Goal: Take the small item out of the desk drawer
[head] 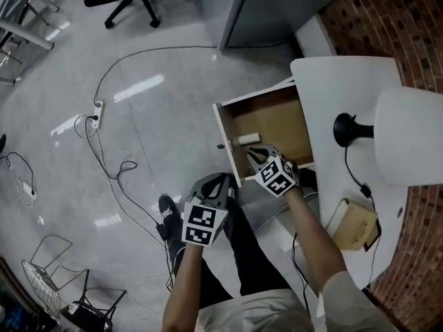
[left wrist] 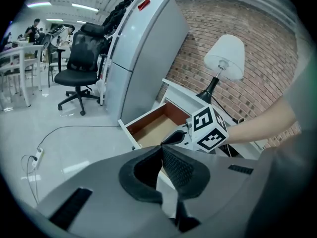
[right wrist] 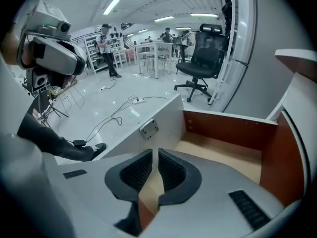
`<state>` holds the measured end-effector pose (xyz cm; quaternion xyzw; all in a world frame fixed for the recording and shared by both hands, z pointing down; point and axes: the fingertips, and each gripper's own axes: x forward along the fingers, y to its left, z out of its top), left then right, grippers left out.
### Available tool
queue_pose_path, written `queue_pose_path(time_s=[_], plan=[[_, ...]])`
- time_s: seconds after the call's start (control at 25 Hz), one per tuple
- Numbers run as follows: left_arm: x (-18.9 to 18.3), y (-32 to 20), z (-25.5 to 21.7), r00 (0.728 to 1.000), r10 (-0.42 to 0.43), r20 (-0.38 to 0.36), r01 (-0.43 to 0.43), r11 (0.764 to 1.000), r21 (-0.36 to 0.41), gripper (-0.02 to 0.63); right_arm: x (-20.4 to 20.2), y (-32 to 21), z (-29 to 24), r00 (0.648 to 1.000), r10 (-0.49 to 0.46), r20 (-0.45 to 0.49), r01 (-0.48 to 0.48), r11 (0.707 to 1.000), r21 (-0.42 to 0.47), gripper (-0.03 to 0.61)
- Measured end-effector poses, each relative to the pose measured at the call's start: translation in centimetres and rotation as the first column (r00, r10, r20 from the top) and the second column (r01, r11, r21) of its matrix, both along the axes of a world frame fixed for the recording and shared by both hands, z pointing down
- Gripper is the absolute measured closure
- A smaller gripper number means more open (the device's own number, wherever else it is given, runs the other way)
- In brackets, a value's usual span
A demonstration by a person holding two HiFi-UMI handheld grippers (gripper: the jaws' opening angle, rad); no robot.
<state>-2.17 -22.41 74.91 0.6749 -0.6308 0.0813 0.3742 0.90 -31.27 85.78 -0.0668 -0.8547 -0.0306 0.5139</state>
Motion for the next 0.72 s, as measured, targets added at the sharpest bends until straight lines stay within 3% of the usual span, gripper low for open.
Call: queue_pose_path(time_s=[0.16,0.4,0.56,0.72], plan=[[0.5,-0.8,2.7,0.999,0.020,-0.039,-0.020,1.000,0.004,0.597,0.2,-0.2,2.9,0.996,-0.075,-0.046,0.074,0.997,-0.019,0.485],[-0.7,-1.4,5.5,0.998,0.010,-0.067,-0.009,1.000,0.004,0.597,-0.7,-1.9,6.2,0.978,-0.173,-0.114,0.179,0.983,0.038,0.436],[-1.6,-2.0,7.0,0.997,-0.001,-0.077,0.001,1.000,0.001,0.597,-0.4,-3.4,7.9,0.945,-0.269,-0.187,0.292,0.950,0.107,0.430],[-2.5,-2.5,7.5,0.995,-0.027,-0.091,0.027,1.000,0.005,0.597,0.3,-4.4,9.2,0.903,-0.344,-0.258,0.381,0.918,0.108,0.380]])
